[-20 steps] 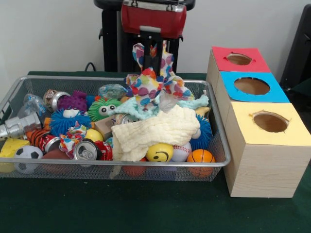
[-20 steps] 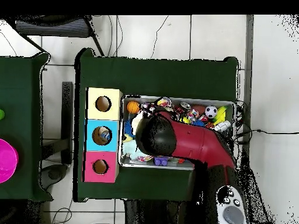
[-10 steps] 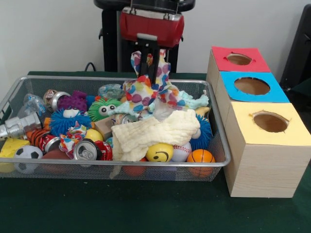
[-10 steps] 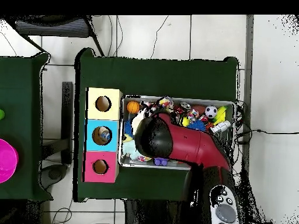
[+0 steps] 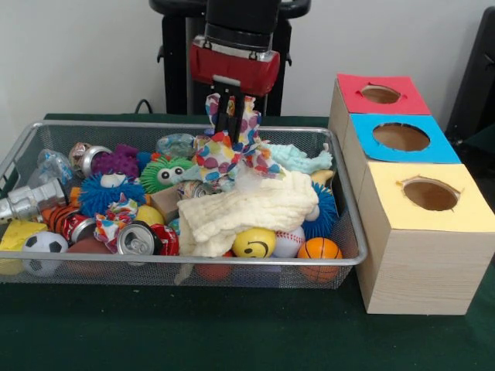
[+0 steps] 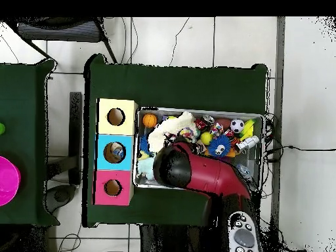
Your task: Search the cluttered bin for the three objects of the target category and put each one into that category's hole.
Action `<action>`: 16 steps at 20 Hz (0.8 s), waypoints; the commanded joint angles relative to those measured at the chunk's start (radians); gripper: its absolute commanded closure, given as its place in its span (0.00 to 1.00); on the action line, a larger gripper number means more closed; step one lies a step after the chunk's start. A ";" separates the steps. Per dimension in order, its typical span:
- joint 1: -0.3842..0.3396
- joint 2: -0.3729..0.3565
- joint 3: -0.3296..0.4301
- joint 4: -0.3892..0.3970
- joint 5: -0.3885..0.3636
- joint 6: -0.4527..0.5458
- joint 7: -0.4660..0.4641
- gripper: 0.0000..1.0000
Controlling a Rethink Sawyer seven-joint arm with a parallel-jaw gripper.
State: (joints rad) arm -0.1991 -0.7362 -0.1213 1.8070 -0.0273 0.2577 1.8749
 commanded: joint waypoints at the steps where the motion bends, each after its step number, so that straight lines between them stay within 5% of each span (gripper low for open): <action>1: 0.065 0.029 -0.027 0.151 0.087 -0.051 0.306 1.00; 10: 0.155 0.031 -0.096 0.079 0.138 -0.001 0.260 1.00; 16: 0.092 0.050 -0.003 0.047 0.071 -0.096 0.134 1.00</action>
State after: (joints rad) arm -0.0642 -0.7213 -0.1952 1.8916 0.0522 0.2464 1.8786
